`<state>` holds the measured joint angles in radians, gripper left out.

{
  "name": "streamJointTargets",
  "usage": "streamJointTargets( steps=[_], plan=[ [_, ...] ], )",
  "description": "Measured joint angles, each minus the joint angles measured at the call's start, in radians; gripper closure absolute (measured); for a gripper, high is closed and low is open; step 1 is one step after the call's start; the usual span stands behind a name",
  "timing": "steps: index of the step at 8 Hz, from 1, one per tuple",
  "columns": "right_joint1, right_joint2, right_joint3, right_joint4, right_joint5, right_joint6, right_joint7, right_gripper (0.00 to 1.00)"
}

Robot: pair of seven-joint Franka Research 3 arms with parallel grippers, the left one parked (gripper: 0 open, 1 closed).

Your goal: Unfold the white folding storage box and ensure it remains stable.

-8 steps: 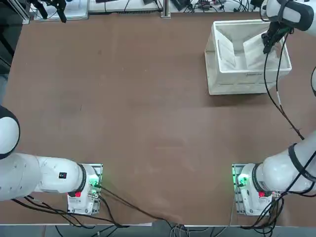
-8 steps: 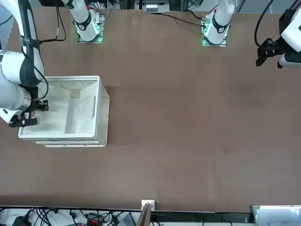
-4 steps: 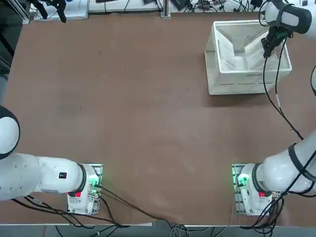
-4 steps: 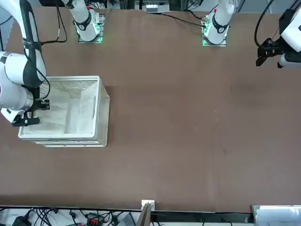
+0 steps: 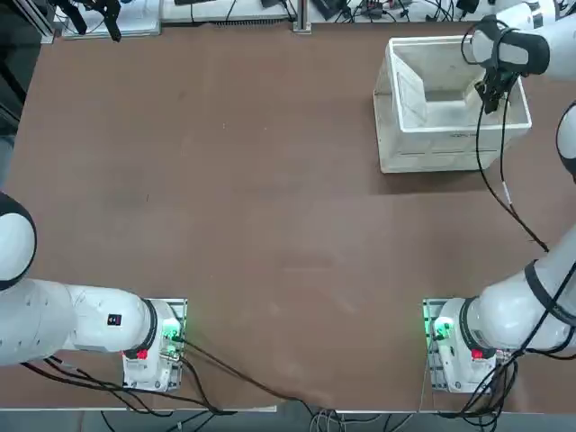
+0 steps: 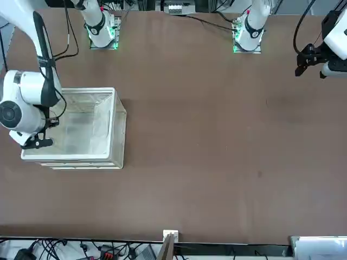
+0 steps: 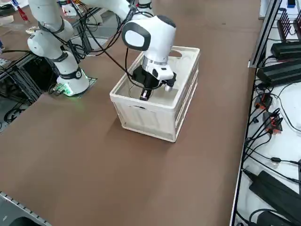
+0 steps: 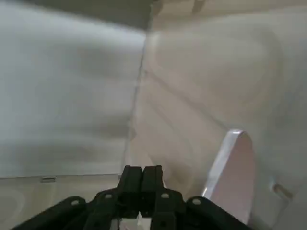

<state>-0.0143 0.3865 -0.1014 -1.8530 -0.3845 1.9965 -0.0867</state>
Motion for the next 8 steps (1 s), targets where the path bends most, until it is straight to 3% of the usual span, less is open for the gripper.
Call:
streamJointTargets(
  steps=[5,7,8],
  plan=[
    [0.066,0.043,0.009,-0.001,-0.244,-0.029,0.143,0.99],
    [0.077,0.043,0.009,0.031,-0.26,-0.078,0.156,0.99],
    [0.08,0.038,0.014,0.073,-0.213,-0.129,0.157,0.99]
  ],
)
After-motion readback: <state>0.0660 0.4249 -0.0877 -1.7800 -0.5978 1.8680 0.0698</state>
